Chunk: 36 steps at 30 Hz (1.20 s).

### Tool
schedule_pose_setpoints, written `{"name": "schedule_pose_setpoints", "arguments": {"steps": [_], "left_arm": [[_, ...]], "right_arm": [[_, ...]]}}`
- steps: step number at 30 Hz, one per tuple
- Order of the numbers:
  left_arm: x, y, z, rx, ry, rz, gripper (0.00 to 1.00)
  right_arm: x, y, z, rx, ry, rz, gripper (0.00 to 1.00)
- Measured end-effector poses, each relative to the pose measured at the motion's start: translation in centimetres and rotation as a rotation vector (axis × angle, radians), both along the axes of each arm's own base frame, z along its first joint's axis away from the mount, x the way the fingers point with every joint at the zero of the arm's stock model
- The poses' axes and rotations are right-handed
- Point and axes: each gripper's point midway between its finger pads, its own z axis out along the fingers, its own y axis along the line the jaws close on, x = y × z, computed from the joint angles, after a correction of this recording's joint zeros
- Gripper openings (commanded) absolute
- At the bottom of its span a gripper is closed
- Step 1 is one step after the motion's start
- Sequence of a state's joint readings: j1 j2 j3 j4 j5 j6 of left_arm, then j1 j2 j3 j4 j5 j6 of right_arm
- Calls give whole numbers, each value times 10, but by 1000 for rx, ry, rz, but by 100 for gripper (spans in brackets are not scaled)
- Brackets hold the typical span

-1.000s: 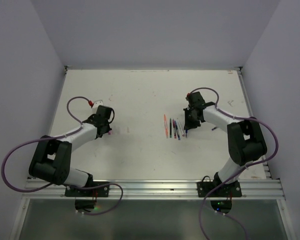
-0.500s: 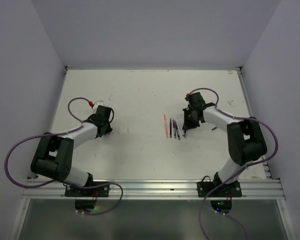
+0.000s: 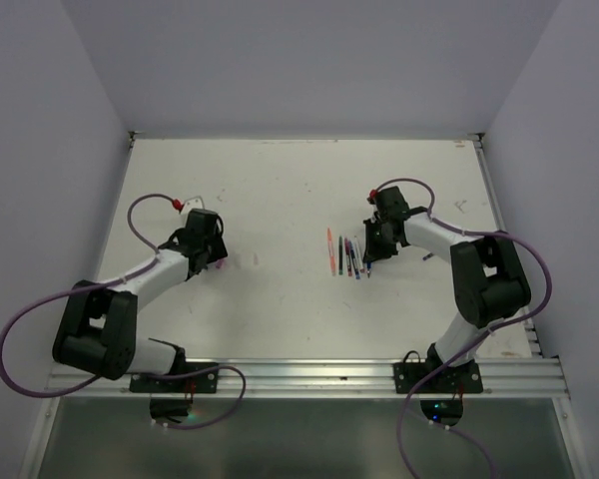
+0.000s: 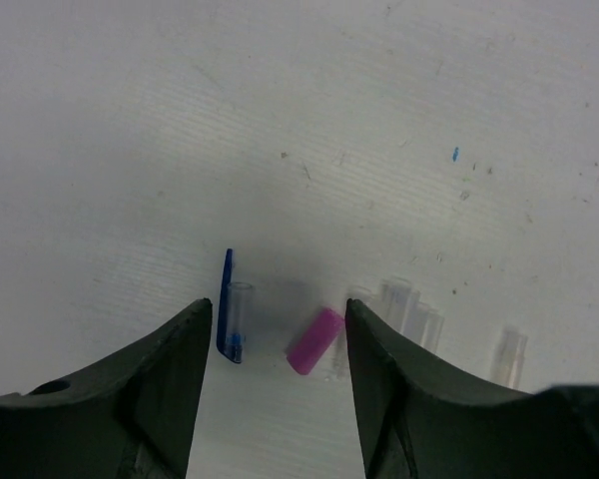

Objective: Open the pen caps

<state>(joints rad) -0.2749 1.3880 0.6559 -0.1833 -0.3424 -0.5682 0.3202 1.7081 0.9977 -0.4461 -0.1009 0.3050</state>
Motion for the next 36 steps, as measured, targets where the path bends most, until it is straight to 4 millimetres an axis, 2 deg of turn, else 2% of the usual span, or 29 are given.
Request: {"name": "schedule_pose_setpoints", "arguments": {"steps": [5,12,14,16,18,19,21,23,26,29,32,34,36], "left_arm": [[3,-3,14,-24,-45,-9,60],[5,-7,47,-67,-152,-21,62],[5,-9,53,-82,-171,-29,66],[6,-12,58,-98,-187,-40,77],[6,-16,63,-123,-204,-45,78],[5,-18,66,-134,-216,-50,78],[4,-22,71,-157,-239,-67,78],[3,-28,76,-183,-267,-89,77],[1,-47,80,-231,-300,-145,77],[1,-72,78,-276,-311,-207,76],[0,-105,75,-324,-311,-290,75],[-2,-125,70,-356,-302,-344,75],[-3,-137,65,-377,-294,-377,75]], "right_arm": [[1,0,0,-1,-5,3,21],[6,-7,5,-40,-27,-16,39],[13,-8,14,-47,-52,-25,44],[21,-9,27,-48,-90,-42,48],[29,-13,41,-45,-127,-72,48],[33,-17,48,-45,-148,-97,53],[41,-34,62,-51,-186,-170,54],[50,-63,72,-63,-212,-270,54],[57,-120,75,-75,-216,-449,53],[52,-177,74,-105,-204,-614,52],[47,-207,74,-126,-197,-705,51],[44,-217,74,-140,-195,-737,50],[43,-223,73,-155,-187,-755,50]]}}
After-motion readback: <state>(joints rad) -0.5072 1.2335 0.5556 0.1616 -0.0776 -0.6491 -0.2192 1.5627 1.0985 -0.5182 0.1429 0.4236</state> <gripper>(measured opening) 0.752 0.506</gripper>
